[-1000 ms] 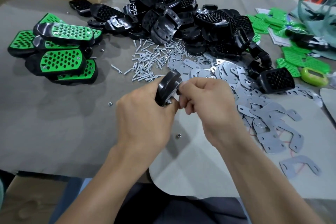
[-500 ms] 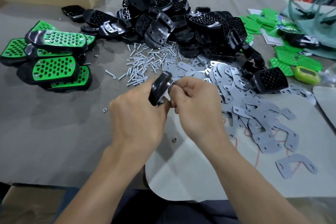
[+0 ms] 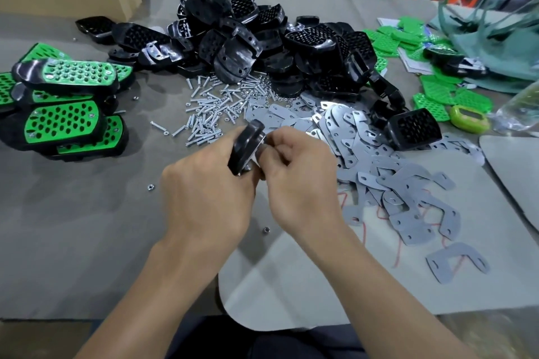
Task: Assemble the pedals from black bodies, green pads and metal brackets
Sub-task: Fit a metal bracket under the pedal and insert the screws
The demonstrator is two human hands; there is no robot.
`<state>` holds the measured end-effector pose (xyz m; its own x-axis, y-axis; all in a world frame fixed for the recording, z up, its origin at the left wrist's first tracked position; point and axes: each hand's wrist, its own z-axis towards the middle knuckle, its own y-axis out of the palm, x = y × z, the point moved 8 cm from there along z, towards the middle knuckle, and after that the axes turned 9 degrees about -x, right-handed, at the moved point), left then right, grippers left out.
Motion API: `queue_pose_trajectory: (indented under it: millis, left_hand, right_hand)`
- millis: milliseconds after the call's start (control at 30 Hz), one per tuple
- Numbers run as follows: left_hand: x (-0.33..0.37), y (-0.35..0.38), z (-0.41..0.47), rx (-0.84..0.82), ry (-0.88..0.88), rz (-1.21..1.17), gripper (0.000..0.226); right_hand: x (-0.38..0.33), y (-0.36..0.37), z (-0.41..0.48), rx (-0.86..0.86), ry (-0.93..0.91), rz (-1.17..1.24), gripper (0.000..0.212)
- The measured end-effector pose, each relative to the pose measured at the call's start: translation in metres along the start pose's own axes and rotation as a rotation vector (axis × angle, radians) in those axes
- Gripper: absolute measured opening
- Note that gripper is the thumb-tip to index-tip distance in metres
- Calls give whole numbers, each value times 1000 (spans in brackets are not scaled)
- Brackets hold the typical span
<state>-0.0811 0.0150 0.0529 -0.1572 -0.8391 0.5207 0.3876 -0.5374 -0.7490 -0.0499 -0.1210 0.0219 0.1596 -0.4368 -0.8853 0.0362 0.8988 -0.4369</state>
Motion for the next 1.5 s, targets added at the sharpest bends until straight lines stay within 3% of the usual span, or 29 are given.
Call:
queue_pose_trajectory:
  millis: [67, 133, 200, 300, 367, 433, 567, 633, 733, 767, 900, 1000, 1167, 1267, 1333, 1500]
  left_hand:
    - [3, -1, 1, 22, 21, 43, 31]
    - [4, 0, 1, 33, 29, 94, 32]
    - [2, 2, 1, 23, 29, 108, 32]
    - [-4, 2, 1, 13, 26, 95, 30]
    - [-8, 5, 1, -24, -4, 74, 31]
    - [-10, 9, 0, -46, -25, 42, 32]
    - [-11, 8, -1, 7, -26, 29, 34]
    - [-10, 5, -3, 36, 23, 34, 41]
    - [-7, 0, -4, 52, 102, -12, 40]
    - [-8, -1, -4, 49, 102, -37, 36]
    - [-21, -1, 0, -12, -19, -168, 37]
    - [-17, -2, 2, 9, -20, -155, 51]
    - [-17, -6, -1, 68, 83, -144, 33]
    - [-31, 0, 1, -17, 44, -321, 51]
    - [-35, 3, 1, -43, 0, -466, 48]
    - [-36, -5, -4, 49, -42, -438, 38]
  right_hand:
    - [-2, 2, -3, 39, -86, 8, 24]
    - [2, 4, 1, 16, -56, 87, 26]
    - [11, 8, 7, -51, 102, 307, 37]
    - [20, 20, 8, -252, 363, 702, 25]
    - [21, 14, 9, -262, 342, 460, 26]
    - [13, 1, 10, -134, 213, 146, 21]
    - [2, 2, 3, -25, 54, 60, 29]
    - [13, 8, 1, -24, 145, 267, 32]
    - [21, 26, -1, -137, 375, 793, 21]
    - [21, 26, -1, -162, 386, 778, 20]
    - [-6, 2, 2, -30, 41, 37, 25]
    - [-18, 0, -1, 60, -66, -129, 29]
    - [-1, 16, 3, -51, 245, 609, 33]
    - [-4, 13, 9, -121, 258, 671, 31]
    - [-4, 11, 12, -125, 277, 690, 38]
    - [3, 18, 8, -105, 379, 823, 38]
